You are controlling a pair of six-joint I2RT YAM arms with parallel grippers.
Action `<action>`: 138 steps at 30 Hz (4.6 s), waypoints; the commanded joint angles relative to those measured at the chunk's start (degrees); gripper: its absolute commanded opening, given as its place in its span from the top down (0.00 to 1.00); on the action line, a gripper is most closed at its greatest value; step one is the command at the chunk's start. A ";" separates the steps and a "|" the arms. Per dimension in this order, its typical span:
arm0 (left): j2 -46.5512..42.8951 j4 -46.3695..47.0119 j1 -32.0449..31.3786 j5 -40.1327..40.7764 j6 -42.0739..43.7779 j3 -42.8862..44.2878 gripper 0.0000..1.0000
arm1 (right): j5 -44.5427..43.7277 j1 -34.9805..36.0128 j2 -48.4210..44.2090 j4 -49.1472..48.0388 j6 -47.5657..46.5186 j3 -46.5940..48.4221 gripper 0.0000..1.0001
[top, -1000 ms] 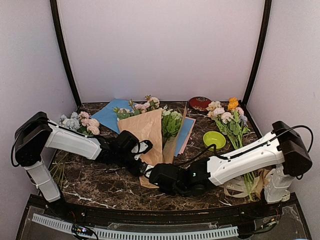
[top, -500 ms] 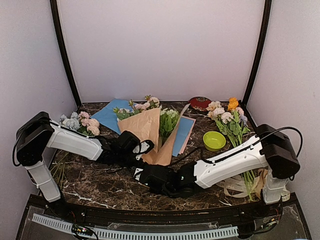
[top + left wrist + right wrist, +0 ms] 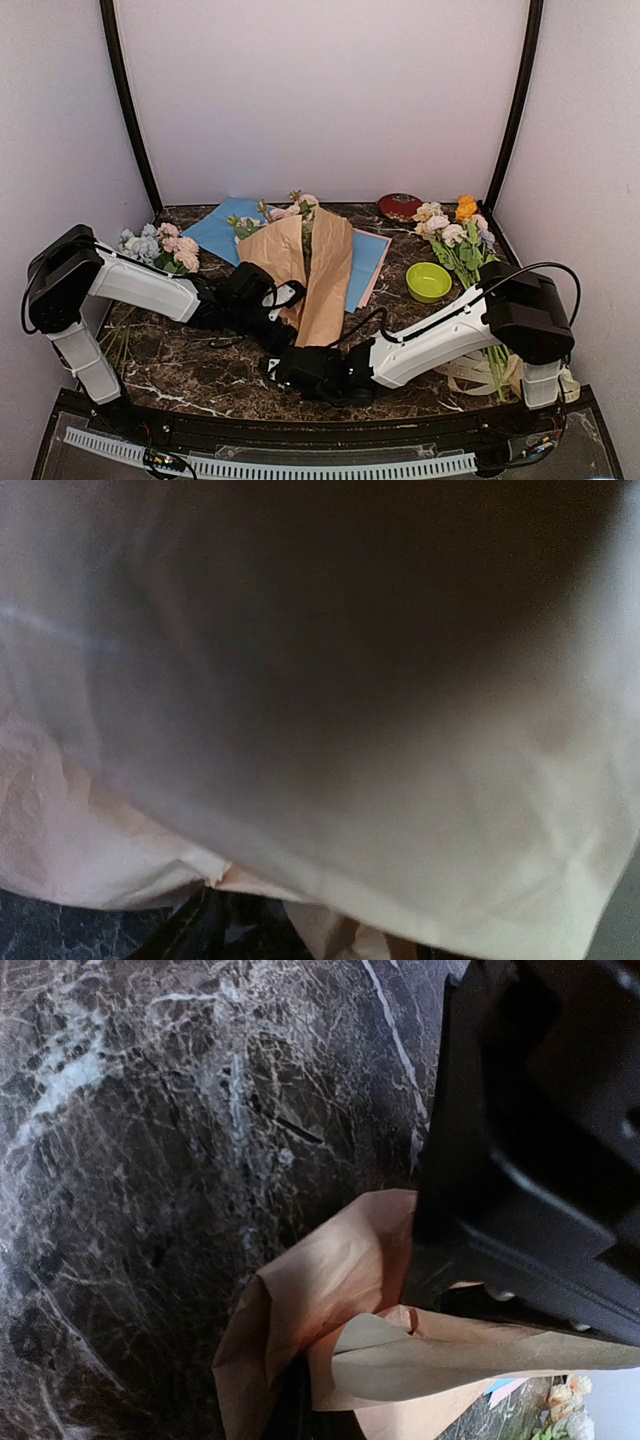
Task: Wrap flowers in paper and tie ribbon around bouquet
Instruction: Fold the two-thirds-folded wrapping paper at the center of the board.
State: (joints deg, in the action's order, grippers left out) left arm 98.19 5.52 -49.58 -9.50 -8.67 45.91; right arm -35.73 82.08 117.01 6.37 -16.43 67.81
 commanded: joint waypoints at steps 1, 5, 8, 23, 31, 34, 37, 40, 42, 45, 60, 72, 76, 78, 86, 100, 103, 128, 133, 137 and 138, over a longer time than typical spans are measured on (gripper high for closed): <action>-3.84 -11.60 0.45 -1.40 -1.84 -1.02 0.33 | 2.13 0.25 1.50 0.19 1.02 -1.04 1.00; -6.69 -18.43 0.90 2.32 -1.85 2.42 0.31 | 2.05 0.23 1.65 0.61 1.31 -0.80 1.00; -8.33 -24.86 1.60 5.64 -2.21 5.89 0.32 | 1.96 0.27 1.45 0.85 1.62 -0.78 1.00; 1.24 -18.42 4.67 -7.88 4.30 17.98 0.47 | 0.62 0.29 0.54 2.20 2.80 0.21 1.00; 11.90 -15.91 5.37 -12.08 4.05 22.70 0.48 | -1.17 0.68 -2.63 4.92 3.96 0.92 1.00; 14.45 -15.94 6.06 -13.25 2.21 22.80 0.48 | -1.96 1.22 -4.32 6.44 4.39 1.09 1.00; 16.10 -16.80 6.13 -13.20 1.96 22.62 0.48 | -2.72 1.64 -6.38 8.11 4.61 0.73 1.00; 16.84 -17.59 6.16 -13.20 2.25 21.89 0.48 | -2.77 1.68 -9.02 9.25 5.04 0.07 1.00; 16.92 -17.34 6.16 -13.33 2.40 20.79 0.48 | -3.10 1.68 -10.75 9.34 4.38 -0.35 1.00; 16.99 -16.13 6.16 -13.97 1.93 19.37 0.48 | -2.97 1.68 -11.26 7.33 1.68 -0.24 1.00; 13.83 -8.53 7.13 -21.31 -0.38 16.14 0.48 | 2.85 0.99 2.16 -0.48 -4.03 1.87 1.00; 0.34 -13.33 11.70 -15.81 -2.05 17.81 0.39 | 5.14 0.80 3.42 0.56 -0.08 0.24 1.00; -5.27 -14.96 15.30 -12.43 -2.46 17.63 0.36 | 5.62 0.80 3.57 0.82 0.56 0.04 1.00; -7.85 -15.53 16.74 -11.46 -2.51 17.41 0.36 | 5.63 0.80 3.71 1.10 0.68 0.17 1.00; -18.31 -1.98 17.25 -20.12 -7.46 8.88 0.27 | 5.64 0.80 3.71 1.49 0.65 -0.05 1.00; -8.90 2.50 17.07 -28.00 -10.64 7.20 0.27 | 5.66 0.80 3.85 2.30 -0.01 0.48 1.00; -7.80 4.63 16.98 -28.52 -11.56 6.92 0.35 | 5.66 0.80 3.92 2.23 -0.16 0.65 1.00; -0.95 -1.20 21.55 -6.61 -9.55 0.35 1.00 | 5.02 0.80 2.04 3.68 0.83 -1.12 1.00; 3.11 0.93 21.79 -6.84 -8.99 -0.18 1.00 | 4.82 0.86 1.27 4.85 2.67 -0.42 0.98; 4.26 3.17 21.78 -7.28 -9.27 -0.94 1.00 | 5.46 0.89 -0.49 8.03 5.35 2.06 0.86; 4.28 3.30 21.73 -7.10 -9.20 -1.18 1.00 | 5.90 0.89 -1.43 8.77 6.19 2.36 0.83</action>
State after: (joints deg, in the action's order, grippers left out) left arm 101.32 8.38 -28.38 -19.03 -18.79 46.52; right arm -35.16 82.63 117.54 7.49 -14.04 69.38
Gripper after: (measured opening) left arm 0.003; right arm 0.125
